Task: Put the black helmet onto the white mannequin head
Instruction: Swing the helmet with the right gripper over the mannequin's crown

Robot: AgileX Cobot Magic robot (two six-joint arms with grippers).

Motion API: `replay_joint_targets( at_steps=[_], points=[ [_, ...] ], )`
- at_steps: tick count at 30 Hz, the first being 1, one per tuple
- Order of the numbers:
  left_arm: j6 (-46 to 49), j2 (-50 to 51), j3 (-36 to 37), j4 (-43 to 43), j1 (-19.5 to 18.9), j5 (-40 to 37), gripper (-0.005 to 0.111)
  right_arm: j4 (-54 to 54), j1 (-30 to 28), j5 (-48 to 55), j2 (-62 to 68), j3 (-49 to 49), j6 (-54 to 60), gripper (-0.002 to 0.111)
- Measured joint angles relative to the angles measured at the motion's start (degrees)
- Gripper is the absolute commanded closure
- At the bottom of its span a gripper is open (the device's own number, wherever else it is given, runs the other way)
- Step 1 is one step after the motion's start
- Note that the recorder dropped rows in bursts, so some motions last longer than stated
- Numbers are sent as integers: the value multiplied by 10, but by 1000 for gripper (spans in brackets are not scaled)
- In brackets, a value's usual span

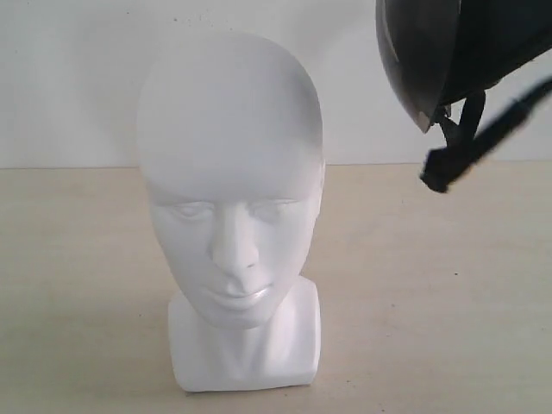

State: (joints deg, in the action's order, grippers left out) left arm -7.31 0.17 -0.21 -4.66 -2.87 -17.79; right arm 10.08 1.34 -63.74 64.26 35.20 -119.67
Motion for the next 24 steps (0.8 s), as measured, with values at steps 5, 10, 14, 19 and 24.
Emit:
replay_joint_targets(
  at_steps=[5, 10, 14, 19, 24],
  points=[
    [0, 0, 0, 0, 0, 0, 102, 11, 0, 4, 12, 35, -1, 108],
    [0, 0, 0, 0, 0, 0, 102, 24, 0, -3, 40, 92, -3, 108],
    [0, 0, 0, 0, 0, 0, 102, 19, 29, -7, 67, 124, 2, 108],
    [0, 0, 0, 0, 0, 0, 102, 25, 91, -10, 111, 164, 28, 108],
    [0, 0, 0, 0, 0, 0, 102, 35, 118, -10, 166, 216, 51, 108]
  ],
)
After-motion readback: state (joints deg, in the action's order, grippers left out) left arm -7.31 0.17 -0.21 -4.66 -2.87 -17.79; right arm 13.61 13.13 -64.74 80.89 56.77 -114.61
